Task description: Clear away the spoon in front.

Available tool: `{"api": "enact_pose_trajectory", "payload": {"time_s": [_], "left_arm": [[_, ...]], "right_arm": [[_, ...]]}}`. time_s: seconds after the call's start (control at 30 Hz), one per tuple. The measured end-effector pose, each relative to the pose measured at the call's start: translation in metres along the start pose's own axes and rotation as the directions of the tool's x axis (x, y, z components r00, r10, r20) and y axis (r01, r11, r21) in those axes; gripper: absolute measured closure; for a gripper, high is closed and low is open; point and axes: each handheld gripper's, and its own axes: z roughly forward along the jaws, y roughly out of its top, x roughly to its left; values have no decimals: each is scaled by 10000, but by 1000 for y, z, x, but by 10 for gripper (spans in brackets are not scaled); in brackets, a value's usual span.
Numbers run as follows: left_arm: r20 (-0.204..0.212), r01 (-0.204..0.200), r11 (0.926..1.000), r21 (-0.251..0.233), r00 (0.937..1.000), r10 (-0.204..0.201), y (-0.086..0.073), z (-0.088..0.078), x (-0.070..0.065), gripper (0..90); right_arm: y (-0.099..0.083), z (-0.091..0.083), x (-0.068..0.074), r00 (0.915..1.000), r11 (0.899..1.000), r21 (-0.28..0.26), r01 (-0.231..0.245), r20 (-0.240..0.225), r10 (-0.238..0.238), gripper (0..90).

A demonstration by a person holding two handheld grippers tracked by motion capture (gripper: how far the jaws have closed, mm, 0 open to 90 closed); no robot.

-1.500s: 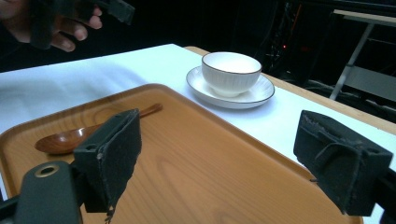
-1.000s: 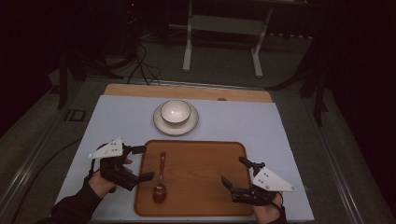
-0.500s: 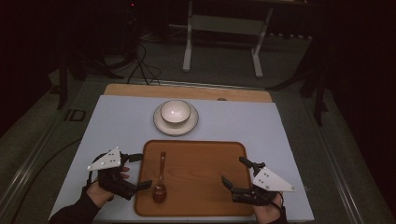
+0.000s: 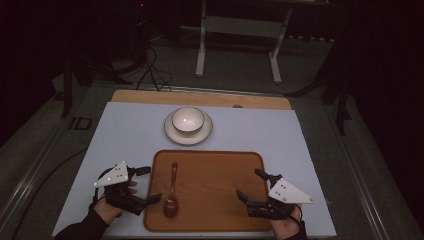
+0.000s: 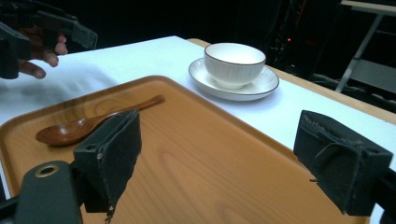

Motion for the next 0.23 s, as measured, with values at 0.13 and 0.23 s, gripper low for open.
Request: {"api": "enact_pose_trajectory", "payload": {"time_s": [0.13, 0.23], "left_arm": [[-39, -151, 9998, -126, 9999, 150, 1, 1, -1, 0], [-27, -125, 9999, -67, 9999, 125, 0, 2, -1, 0]], "right_arm": [[0, 1, -1, 10000, 10000, 37, 1, -46, -1, 148], [0, 0, -1, 10000, 10000, 16, -14, -26, 14, 148]]}}
